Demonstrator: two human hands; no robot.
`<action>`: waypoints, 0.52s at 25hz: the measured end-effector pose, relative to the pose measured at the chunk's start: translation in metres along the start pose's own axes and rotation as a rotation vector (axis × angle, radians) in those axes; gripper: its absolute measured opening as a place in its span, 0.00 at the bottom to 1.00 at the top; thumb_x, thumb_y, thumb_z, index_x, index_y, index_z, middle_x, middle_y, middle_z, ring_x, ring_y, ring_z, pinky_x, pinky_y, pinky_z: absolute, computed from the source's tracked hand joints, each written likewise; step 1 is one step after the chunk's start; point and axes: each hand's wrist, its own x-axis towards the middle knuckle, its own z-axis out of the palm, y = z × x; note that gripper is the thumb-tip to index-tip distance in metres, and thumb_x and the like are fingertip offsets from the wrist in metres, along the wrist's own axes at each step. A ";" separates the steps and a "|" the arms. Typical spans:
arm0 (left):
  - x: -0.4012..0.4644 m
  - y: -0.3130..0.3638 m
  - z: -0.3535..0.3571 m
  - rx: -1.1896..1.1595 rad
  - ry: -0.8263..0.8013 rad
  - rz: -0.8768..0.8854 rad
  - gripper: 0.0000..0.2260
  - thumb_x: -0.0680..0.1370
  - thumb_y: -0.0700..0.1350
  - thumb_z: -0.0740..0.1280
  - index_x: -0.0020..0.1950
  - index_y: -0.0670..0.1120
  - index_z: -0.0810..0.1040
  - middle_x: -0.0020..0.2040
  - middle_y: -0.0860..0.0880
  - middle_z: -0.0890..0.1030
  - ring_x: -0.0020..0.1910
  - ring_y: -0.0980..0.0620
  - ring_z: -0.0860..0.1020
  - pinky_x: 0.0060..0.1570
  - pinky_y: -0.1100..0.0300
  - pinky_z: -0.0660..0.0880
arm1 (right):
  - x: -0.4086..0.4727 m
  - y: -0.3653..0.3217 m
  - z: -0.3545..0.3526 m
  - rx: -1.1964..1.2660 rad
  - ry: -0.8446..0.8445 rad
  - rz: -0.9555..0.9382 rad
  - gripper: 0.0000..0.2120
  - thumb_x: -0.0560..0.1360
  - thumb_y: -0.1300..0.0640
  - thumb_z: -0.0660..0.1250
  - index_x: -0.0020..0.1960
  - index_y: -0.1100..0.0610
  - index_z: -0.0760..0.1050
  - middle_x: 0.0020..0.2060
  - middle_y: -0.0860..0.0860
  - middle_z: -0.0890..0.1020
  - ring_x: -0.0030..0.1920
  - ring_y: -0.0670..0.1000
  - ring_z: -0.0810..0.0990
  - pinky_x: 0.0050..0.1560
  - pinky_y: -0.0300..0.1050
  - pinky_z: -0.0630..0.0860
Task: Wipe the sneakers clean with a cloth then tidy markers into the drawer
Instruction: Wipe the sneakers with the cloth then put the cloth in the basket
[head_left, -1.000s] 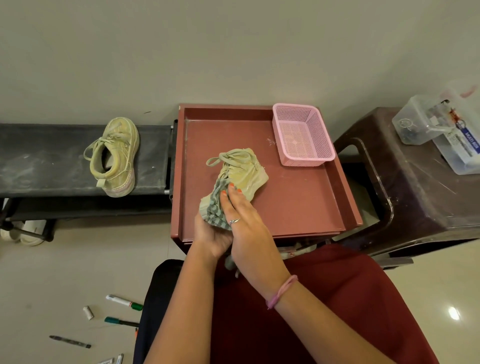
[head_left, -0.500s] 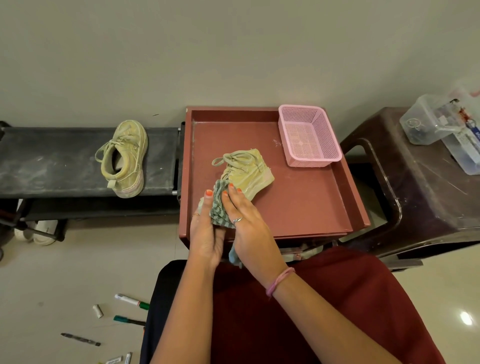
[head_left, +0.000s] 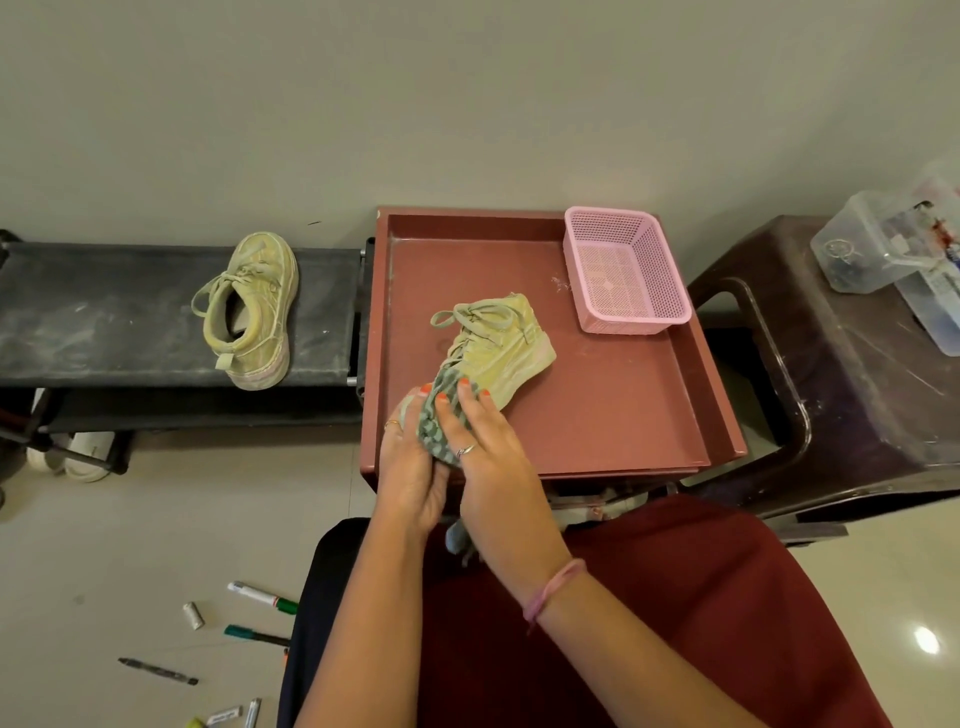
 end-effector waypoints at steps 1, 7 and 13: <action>0.001 0.000 0.001 0.017 0.001 0.002 0.17 0.82 0.46 0.61 0.65 0.37 0.74 0.61 0.37 0.79 0.60 0.43 0.79 0.56 0.55 0.79 | 0.003 0.004 0.000 -0.042 0.026 -0.029 0.24 0.74 0.65 0.53 0.70 0.63 0.67 0.70 0.60 0.68 0.72 0.58 0.62 0.73 0.49 0.57; -0.004 -0.001 0.009 0.069 0.029 -0.003 0.20 0.79 0.41 0.64 0.71 0.42 0.66 0.61 0.40 0.79 0.55 0.49 0.82 0.49 0.56 0.81 | 0.077 0.035 -0.022 -0.228 -0.055 0.208 0.25 0.78 0.69 0.54 0.75 0.59 0.60 0.74 0.53 0.61 0.75 0.54 0.56 0.74 0.45 0.56; -0.004 0.002 0.008 0.091 -0.002 -0.002 0.16 0.81 0.40 0.61 0.67 0.36 0.71 0.54 0.39 0.81 0.47 0.51 0.82 0.43 0.60 0.81 | 0.045 0.000 -0.023 -0.171 -0.095 0.184 0.28 0.77 0.69 0.54 0.76 0.60 0.55 0.76 0.53 0.57 0.75 0.54 0.55 0.74 0.42 0.52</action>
